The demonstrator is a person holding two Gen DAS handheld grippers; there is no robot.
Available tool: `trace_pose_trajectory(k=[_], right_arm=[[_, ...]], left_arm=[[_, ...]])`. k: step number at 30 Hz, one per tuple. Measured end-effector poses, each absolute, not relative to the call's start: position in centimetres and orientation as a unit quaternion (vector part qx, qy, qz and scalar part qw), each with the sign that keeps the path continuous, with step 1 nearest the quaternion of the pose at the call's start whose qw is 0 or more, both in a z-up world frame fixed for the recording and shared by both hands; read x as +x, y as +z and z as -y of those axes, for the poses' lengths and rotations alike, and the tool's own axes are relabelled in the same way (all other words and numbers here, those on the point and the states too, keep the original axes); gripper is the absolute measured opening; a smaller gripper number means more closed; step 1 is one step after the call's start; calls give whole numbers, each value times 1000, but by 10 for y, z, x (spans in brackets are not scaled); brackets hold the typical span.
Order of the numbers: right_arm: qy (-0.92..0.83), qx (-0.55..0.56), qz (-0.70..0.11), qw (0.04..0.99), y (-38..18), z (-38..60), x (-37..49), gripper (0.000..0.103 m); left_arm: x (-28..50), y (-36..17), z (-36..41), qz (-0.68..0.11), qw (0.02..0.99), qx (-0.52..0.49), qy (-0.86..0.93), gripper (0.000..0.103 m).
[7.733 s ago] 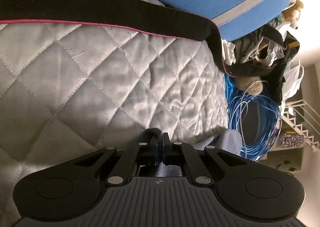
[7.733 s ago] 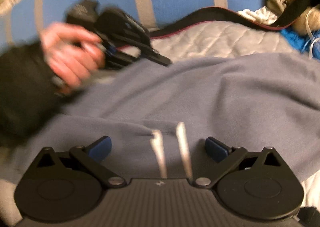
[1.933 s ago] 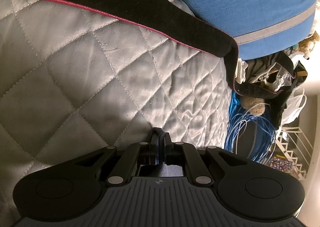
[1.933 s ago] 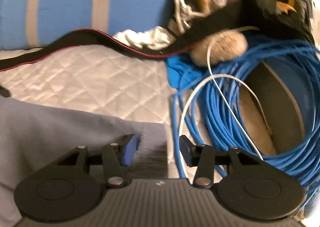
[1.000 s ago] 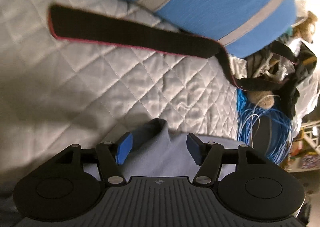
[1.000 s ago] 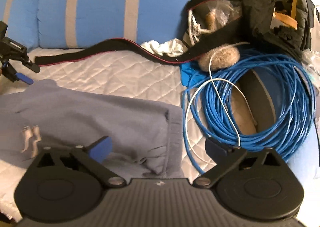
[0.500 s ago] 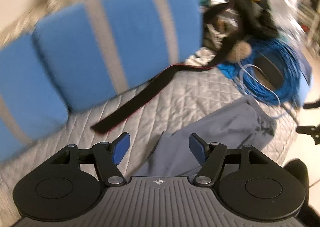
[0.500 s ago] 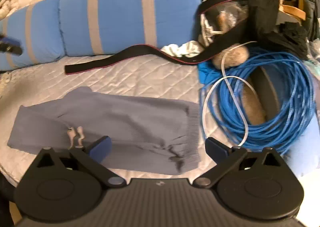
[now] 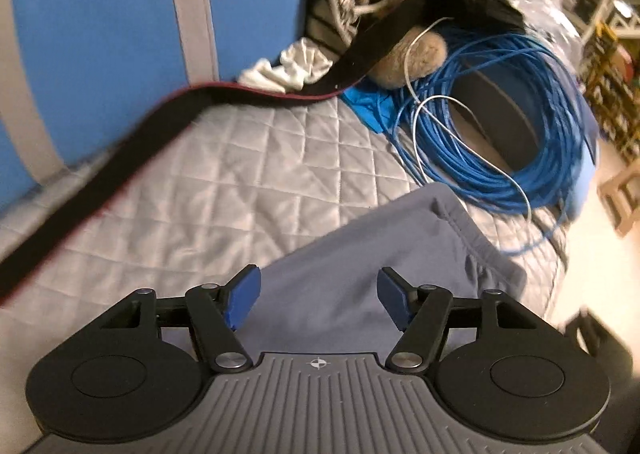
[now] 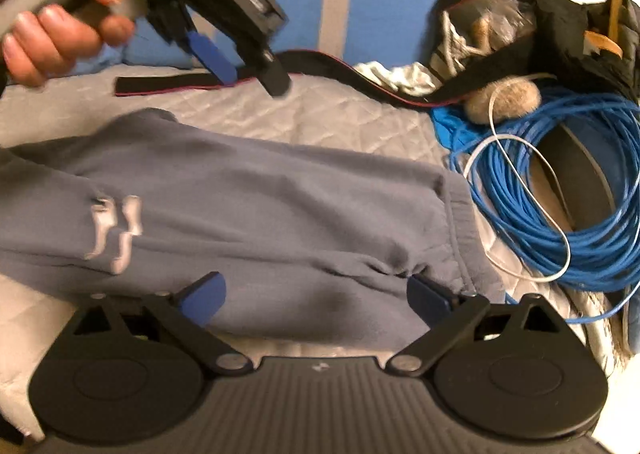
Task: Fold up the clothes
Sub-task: 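Close the right tool on the pants cuff edge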
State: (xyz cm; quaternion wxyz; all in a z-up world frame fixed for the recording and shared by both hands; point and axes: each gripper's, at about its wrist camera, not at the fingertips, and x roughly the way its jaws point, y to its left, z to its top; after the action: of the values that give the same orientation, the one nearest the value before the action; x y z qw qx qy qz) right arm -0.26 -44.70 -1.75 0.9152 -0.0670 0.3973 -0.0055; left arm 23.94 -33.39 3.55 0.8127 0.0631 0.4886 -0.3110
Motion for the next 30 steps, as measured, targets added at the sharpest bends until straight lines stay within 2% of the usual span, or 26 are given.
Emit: trace_pose_trajectory(k=[1,4,5,6,7,9,11,16,30], right_arm=[[-6,-67,-404,912,-22,449,1,95],[-4,-69,-431,899,-38,456,12,82],[-2,-66,-444,894,-44,459,15,58],[1,-66,-450,890,-47,461,16,48],[5,-69,-451,890,-49,462,16,45],[9,-75,-453,888,-50,463,14,18],[8,-82,-453,888,-50,464,12,8],[13,-103,-444,890,-50,461,1,2],[37,-125,-453,882,-40,458,-32,2]], left_arm=[[244,25,340,-494,809,57,-313,63],[253,-4,355,-508,798,50,-320,60],[255,-10,358,-509,798,51,-320,56],[256,-15,361,-510,797,53,-320,51],[257,-21,364,-510,797,54,-319,50],[260,-32,369,-512,796,57,-318,45],[263,-43,375,-514,795,60,-317,39],[270,-45,376,-519,795,56,-307,33],[275,-45,381,-533,792,56,-293,33]])
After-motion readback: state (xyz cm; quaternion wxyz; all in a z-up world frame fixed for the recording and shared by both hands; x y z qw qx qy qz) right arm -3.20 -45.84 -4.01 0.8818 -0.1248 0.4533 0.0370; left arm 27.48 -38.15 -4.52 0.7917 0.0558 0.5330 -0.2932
